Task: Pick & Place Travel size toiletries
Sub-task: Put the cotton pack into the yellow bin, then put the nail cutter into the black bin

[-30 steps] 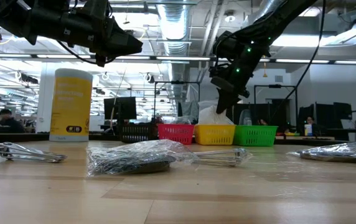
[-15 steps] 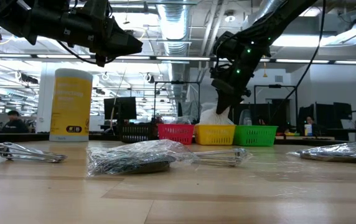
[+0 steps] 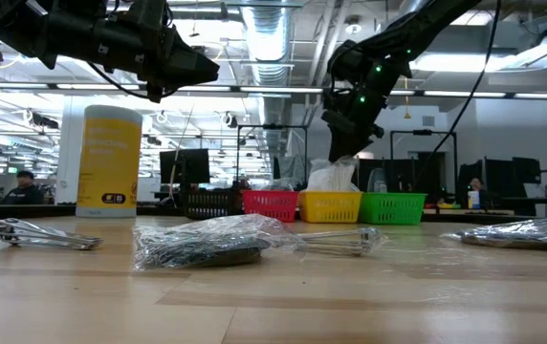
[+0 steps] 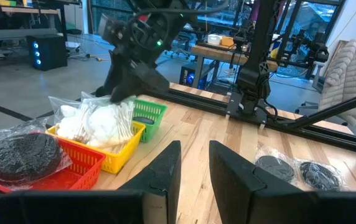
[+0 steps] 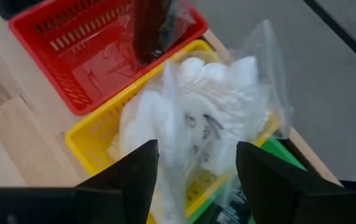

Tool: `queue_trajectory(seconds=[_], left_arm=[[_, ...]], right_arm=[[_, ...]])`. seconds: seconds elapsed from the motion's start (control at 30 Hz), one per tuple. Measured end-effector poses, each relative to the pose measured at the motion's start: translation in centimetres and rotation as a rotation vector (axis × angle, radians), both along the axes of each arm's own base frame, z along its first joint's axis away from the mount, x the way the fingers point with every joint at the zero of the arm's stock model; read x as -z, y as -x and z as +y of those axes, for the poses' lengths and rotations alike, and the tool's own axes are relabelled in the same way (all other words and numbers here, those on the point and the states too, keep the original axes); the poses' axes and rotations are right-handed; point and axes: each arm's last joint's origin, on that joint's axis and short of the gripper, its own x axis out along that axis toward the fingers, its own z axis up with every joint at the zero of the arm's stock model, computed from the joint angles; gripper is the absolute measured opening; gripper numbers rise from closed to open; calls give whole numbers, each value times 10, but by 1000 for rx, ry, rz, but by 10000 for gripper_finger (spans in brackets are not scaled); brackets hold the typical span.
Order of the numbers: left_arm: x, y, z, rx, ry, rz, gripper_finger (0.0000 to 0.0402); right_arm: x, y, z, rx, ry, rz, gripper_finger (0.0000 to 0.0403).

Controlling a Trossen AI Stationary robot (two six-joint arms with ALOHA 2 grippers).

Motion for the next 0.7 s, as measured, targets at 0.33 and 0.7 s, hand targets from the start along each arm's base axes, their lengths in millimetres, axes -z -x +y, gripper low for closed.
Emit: queue_trajectory(seconds=[0.33, 0.7], left_arm=[[0, 0, 0, 0, 0, 0, 76], [1, 0, 0, 0, 0, 5, 76]], right_arm=[[-38, 1, -1, 1, -46, 58, 174], [-57, -20, 48, -153, -142, 85, 169]])
